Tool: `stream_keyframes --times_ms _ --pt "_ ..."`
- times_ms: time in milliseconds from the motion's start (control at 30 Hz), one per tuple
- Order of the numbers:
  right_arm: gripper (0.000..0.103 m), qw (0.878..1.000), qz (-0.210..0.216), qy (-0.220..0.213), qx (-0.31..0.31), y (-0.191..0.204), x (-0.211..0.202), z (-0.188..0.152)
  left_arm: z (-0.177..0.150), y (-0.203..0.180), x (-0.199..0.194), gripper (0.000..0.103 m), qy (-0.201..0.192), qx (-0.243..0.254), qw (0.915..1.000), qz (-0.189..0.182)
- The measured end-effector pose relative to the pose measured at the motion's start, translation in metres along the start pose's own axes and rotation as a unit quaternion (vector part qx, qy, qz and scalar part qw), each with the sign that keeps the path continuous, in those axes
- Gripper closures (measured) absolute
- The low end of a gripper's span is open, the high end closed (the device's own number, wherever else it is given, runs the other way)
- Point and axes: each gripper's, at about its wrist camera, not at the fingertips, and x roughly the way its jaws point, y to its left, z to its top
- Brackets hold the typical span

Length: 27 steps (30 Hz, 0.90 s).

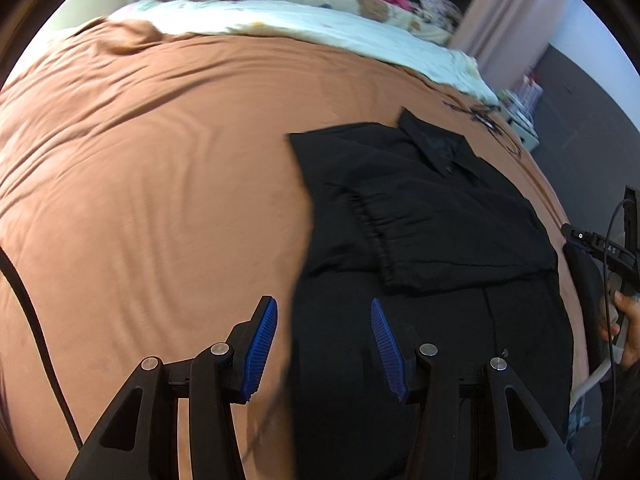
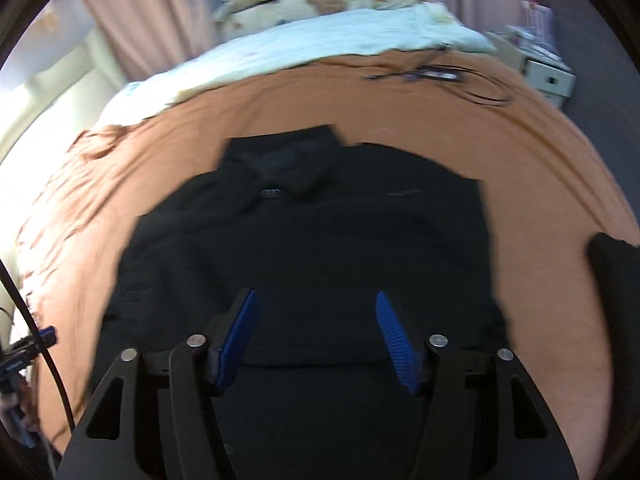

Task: Fold large clothes

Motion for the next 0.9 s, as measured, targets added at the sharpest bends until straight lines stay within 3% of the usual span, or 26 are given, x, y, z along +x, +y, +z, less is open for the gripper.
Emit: stream_keyframes --times_ms 167,333,533,667,767,900 --pt "0.063 0.999 -0.037 0.008 0.016 -0.038 0.013 -0.004 0.023 -0.046 0.035 0.052 0.009 0.044 0.999 0.001" --pt "0.067 0.998 -0.064 0.024 0.006 -0.059 0.036 -0.01 0.044 -0.079 0.069 0.052 0.016 0.073 0.9972 0.002" --pt "0.067 0.996 -0.073 0.042 0.002 -0.041 0.078 0.004 0.059 -0.102 0.11 0.052 0.036 0.1 0.9943 0.01" --pt "0.067 0.997 -0.07 0.045 0.002 -0.042 0.096 0.005 0.062 -0.101 0.141 0.052 0.061 0.103 0.9919 0.042" --pt "0.068 0.996 -0.071 0.046 0.001 -0.044 0.103 0.005 0.059 -0.094 0.162 0.058 0.082 0.105 0.9891 0.062" --pt "0.068 0.995 -0.08 0.052 -0.001 -0.044 0.11 0.008 0.061 -0.099 0.163 0.057 0.086 0.12 0.9855 0.084"
